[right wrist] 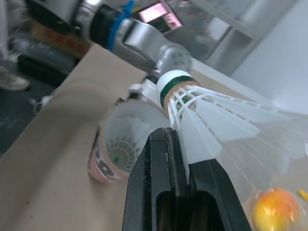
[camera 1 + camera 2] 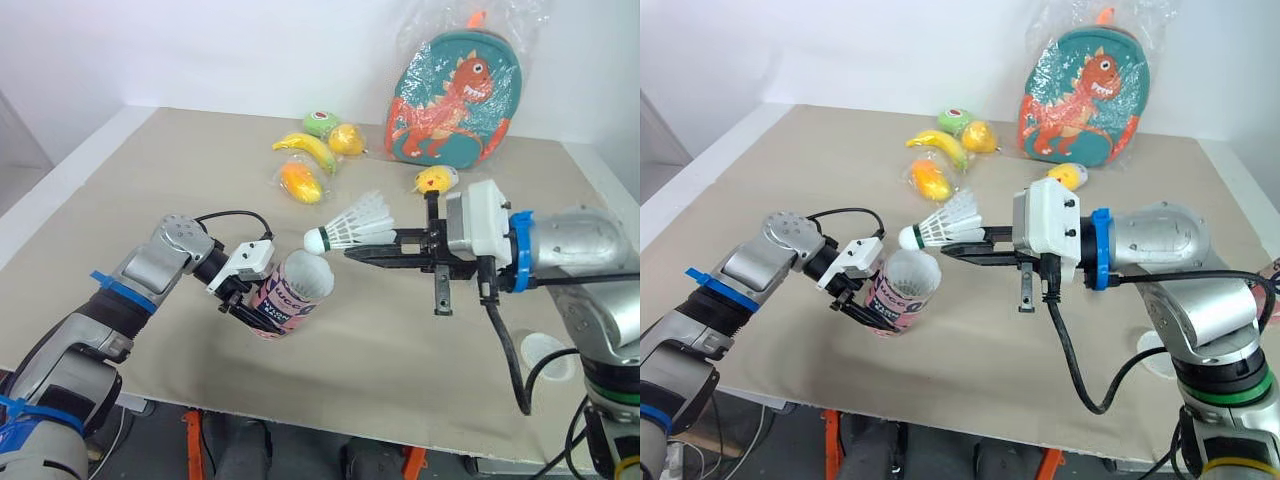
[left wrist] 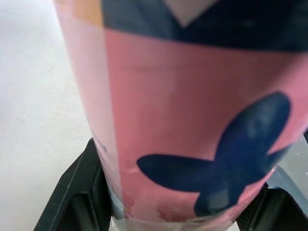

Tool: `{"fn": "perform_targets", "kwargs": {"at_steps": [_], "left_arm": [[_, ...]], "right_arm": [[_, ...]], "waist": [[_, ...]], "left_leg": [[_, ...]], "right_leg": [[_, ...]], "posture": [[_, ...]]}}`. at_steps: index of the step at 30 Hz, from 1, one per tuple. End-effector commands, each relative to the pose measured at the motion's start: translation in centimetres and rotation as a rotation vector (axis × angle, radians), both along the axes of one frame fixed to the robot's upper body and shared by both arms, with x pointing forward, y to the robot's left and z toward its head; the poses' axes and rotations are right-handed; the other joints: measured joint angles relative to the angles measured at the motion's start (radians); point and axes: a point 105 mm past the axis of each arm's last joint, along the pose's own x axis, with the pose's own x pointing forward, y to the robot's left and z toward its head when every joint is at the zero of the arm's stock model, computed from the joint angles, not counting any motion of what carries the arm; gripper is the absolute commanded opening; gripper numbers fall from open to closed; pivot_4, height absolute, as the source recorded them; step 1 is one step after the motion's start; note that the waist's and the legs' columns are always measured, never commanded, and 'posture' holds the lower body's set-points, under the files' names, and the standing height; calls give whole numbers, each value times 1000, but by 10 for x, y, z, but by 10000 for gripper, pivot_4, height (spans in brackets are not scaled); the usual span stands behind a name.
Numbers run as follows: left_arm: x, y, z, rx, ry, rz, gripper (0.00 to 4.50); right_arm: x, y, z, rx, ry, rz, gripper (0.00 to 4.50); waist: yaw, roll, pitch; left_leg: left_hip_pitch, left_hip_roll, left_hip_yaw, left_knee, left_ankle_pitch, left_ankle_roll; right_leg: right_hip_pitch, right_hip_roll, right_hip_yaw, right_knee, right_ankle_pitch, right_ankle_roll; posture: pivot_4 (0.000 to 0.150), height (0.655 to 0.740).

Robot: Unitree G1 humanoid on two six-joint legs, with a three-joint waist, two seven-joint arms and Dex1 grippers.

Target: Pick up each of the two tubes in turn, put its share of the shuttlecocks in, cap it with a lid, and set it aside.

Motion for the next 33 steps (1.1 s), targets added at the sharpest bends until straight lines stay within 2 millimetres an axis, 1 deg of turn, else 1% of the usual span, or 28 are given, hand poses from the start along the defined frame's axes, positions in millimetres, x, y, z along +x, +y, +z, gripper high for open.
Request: {"fn": "perform_targets", "kwargs": {"at_steps": [1, 3, 5, 10, 12, 13, 15, 16, 17, 18, 19, 20, 22, 24, 26, 29, 30, 32, 33], "left_arm": [[-1, -4, -6, 21, 10, -18, 27107], [-2, -3, -5, 21, 9, -17, 27107], [-2, -3, -5, 21, 9, -17, 27107], [-1, -1, -5, 25, 7, -14, 27107], [-1, -1, -4, 25, 6, -13, 27107], [-1, -1, -4, 25, 5, -13, 27107], [-1, -1, -4, 23, 5, -13, 27107], [-1, -1, -4, 23, 6, -13, 27107], [-1, -2, -4, 22, 6, -14, 27107], [-1, -2, -4, 22, 7, -14, 27107], [-1, -2, -5, 21, 7, -14, 27107], [-1, -2, -5, 21, 7, -14, 27107], [-1, -2, -5, 21, 8, -14, 27107], [-1, -2, -5, 22, 8, -15, 27107], [0, -2, -5, 22, 6, -15, 27107], [1, -3, -4, 23, 2, -16, 27107], [2, -3, -4, 24, 1, -16, 27107], [3, -3, -4, 23, -1, -15, 27107], [3, -3, -4, 23, -1, -14, 27107]], "right_arm": [[6, -1, -10, -141, -24, -5, 757], [17, -4, -19, -223, -42, -50, 757], [23, -4, -22, -267, -67, -62, 757], [20, 7, -19, -290, -89, -2, 757], [15, 12, -13, -289, -99, 33, 7103], [12, 15, -8, -276, -98, 53, 9435], [5, 19, 0, -255, -104, 93, 18545], [3, 21, 5, -233, -105, 103, 25005], [1, 22, 8, -211, -96, 119, 27189], [-1, 23, 11, -185, -86, 131, 31389], [-3, 24, 15, -151, -72, 142, 34554], [-4, 25, 18, -122, -56, 154, 40463], [-5, 25, 22, -90, -35, 164, 40463], [1, 27, 24, -68, -9, 147, 40463], [8, 28, 22, -67, 14, 129, 40463], [19, 33, 8, -128, 36, 119, 33362], [21, 34, 5, -160, 26, 128, 28083], [25, 36, -1, -230, -14, 148, 21881], [27, 37, -3, -253, -28, 157, 16503]], "waist": [[1, 0, 0], [1, 0, 0], [1, 0, 0], [1, 0, 0], [1, 0, 0], [1, 0, 0], [1, 0, 0], [1, 0, 0], [1, 0, 0], [1, 0, 0], [1, 0, 0], [1, 0, 0], [1, 0, 0], [1, 0, 0], [1, 0, 0], [1, 0, 0], [1, 0, 0], [1, 0, 0], [1, 0, 0]], "left_leg": [[0, 0, 0, 0, 0, 0], [0, -1, 0, 0, 0, 0], [0, -1, 0, 0, 0, 0], [0, 0, 1, 0, 0, 0], [0, 0, 0, 0, 0, 0], [0, 0, 0, 0, 0, 0], [0, 0, 0, 0, 0, 0], [0, 0, 0, 0, 0, 0], [0, 0, 0, 0, 0, 0], [0, 0, 0, 0, 0, 0], [0, 0, 0, 0, 0, 0], [0, 0, 0, 0, 0, 0], [-1, 0, 0, 0, 0, 0], [0, 0, 0, 0, 0, 0], [0, 0, 0, 0, 0, 0], [0, 0, 0, 0, 0, 0], [0, 0, 0, 0, 0, 0], [0, 0, 0, 0, 0, 0], [0, 0, 0, 0, 0, 1]], "right_leg": [[0, 0, 0, 0, -1, 0], [-1, 0, 0, 0, -1, 1], [-2, 0, 0, 0, -1, 1], [-1, 0, 0, 1, -1, 1], [-2, 1, -1, 1, -2, 1], [-2, 1, -1, 1, -2, 1], [-1, 1, -1, 1, -2, 1], [-1, 1, -1, 1, -2, 1], [-1, 1, -1, 1, -2, 1], [-1, 1, -1, 1, -2, 1], [-1, 1, -1, 1, -2, 1], [0, 1, -1, 1, -2, 1], [0, 1, -1, 1, -1, 1], [0, 1, -1, 2, -1, 1], [0, 1, -2, 2, -1, 1], [-1, 1, -1, 2, -1, 1], [-2, 1, -1, 2, -1, 1], [-2, 1, -2, 2, -2, 1], [-2, 1, -2, 2, -2, 2]], "posture": [[1500, 7302], [1500, 7302], [1500, 7302], [1500, 7302], [1500, 7302], [1500, 7302], [1500, 7302], [1500, 7302], [1500, 7302], [1500, 7302], [1500, 7302], [1500, 7302], [1500, 7302], [1500, 7302], [1500, 7302], [1500, 7302], [1500, 7302], [1500, 7302], [1500, 7302]]}}
